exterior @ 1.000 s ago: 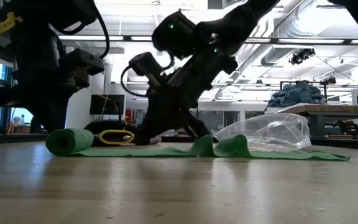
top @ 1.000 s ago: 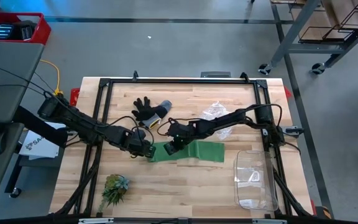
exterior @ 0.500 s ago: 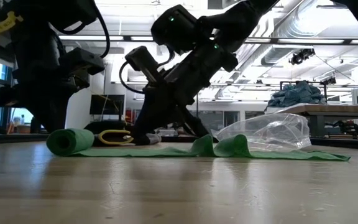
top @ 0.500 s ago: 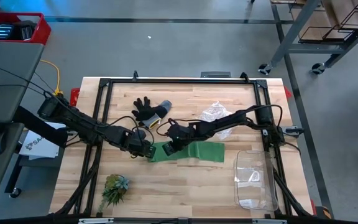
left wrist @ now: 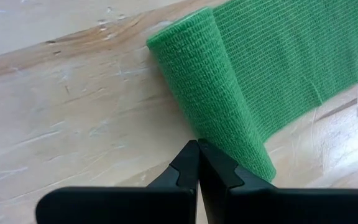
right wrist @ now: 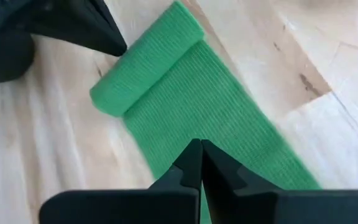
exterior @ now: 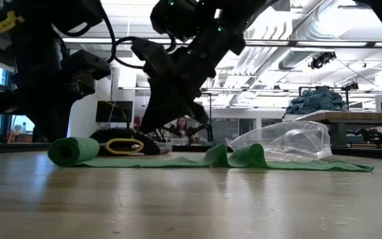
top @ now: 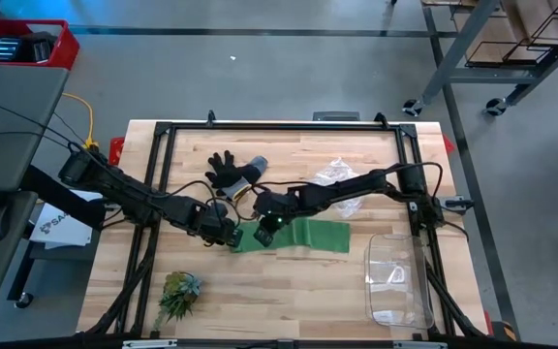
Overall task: Roll bandage
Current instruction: Roll the green bandage
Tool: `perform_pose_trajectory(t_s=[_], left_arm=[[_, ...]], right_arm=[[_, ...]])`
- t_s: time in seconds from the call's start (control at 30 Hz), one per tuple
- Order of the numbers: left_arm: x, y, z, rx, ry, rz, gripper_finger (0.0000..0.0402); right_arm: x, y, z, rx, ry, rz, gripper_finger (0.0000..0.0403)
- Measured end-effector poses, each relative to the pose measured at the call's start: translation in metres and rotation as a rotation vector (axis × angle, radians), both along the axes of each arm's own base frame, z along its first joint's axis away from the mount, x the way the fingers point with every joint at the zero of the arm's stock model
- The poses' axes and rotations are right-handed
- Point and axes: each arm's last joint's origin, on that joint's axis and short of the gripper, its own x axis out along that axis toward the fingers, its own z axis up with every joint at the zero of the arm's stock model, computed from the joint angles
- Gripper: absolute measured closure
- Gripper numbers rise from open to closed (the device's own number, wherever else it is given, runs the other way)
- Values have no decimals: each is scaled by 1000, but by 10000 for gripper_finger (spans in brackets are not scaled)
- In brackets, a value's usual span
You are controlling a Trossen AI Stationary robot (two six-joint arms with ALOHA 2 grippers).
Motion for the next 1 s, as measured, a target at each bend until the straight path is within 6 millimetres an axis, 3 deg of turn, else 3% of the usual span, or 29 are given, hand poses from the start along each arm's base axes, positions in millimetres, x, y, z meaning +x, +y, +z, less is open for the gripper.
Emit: perform_pose_trajectory(t_s=[0.2, 0.43, 1.0], left_arm=[[0, 0, 0, 16, -5, -9, 402], [2, 0, 1, 10, -26, -1, 402], [5, -1, 2, 5, -62, -6, 402]], right_arm=[[10, 11, -12, -45, -89, 125, 403], [13, 11, -37, 5, -32, 133, 403], [5, 10, -44, -91, 67, 121, 403]])
